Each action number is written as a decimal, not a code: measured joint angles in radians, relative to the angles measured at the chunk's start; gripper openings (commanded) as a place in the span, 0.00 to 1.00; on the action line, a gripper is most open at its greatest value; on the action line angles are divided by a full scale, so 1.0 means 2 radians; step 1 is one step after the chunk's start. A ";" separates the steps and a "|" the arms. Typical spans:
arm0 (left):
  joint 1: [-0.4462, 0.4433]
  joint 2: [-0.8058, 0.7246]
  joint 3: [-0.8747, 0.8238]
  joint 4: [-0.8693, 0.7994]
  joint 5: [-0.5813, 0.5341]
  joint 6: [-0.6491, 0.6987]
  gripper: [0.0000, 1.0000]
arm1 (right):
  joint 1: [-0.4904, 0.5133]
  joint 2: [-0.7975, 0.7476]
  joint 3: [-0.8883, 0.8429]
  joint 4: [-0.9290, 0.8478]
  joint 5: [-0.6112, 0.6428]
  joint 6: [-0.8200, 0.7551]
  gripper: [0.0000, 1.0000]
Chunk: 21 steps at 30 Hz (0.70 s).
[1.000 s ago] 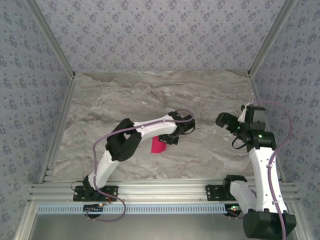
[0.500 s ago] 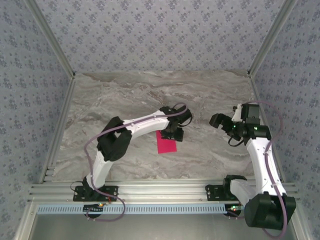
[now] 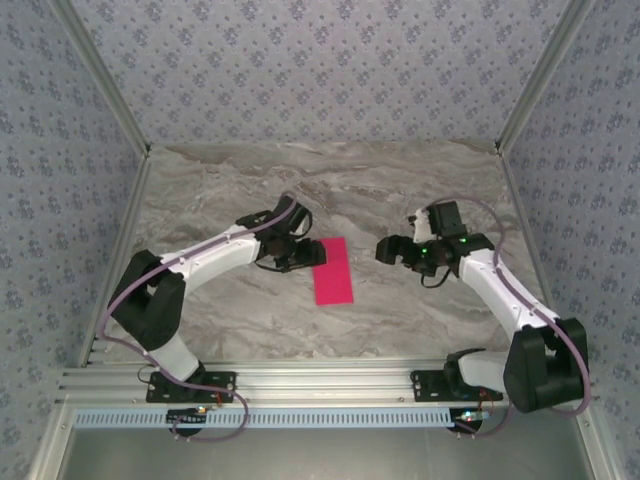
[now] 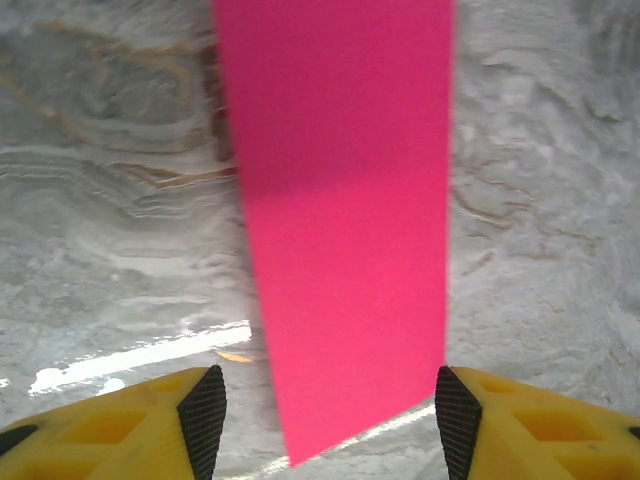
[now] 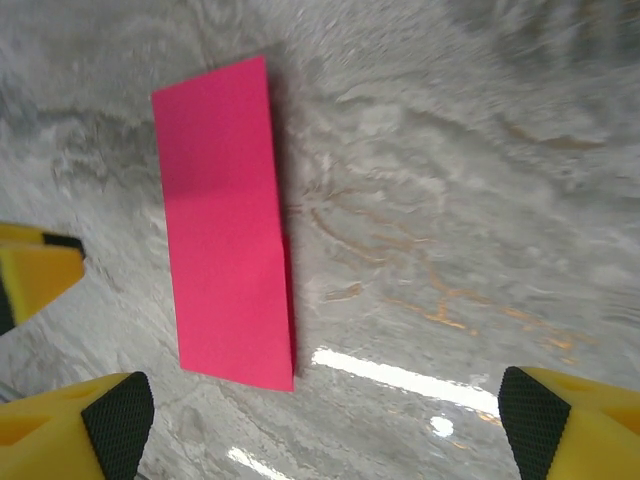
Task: Fold a paper plane with a square sheet of paper (fold left side to right side)
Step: Third fold the triangle at the center of the table.
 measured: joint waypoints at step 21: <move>0.012 0.062 -0.043 0.138 0.085 -0.041 0.56 | 0.086 -0.008 0.002 0.056 0.035 -0.014 0.96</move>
